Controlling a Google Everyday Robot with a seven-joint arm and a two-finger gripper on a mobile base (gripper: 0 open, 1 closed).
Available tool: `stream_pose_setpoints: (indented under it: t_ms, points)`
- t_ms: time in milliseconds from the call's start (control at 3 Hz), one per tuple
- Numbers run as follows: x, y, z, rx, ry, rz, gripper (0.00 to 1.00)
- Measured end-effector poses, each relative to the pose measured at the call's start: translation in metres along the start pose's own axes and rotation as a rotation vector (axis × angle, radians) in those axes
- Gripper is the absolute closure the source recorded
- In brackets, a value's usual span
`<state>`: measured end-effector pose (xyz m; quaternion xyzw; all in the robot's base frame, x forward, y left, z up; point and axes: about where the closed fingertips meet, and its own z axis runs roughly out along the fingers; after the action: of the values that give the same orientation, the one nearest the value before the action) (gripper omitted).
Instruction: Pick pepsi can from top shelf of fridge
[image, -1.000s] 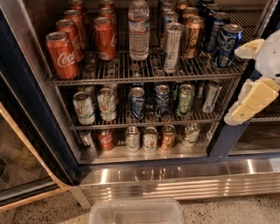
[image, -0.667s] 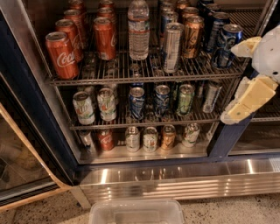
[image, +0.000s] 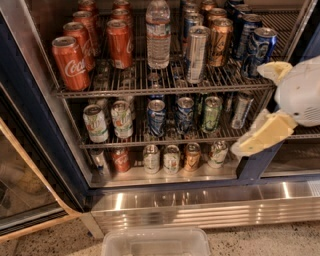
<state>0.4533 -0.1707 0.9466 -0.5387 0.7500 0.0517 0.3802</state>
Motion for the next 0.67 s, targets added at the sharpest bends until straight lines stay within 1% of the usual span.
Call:
stream_pose_setpoints:
  t_ms: [333, 667]
  points:
    - [-0.003, 0.005, 0.022, 0.071, -0.109, 0.043, 0.0]
    - [-0.013, -0.013, 0.018, 0.148, -0.146, 0.054, 0.0]
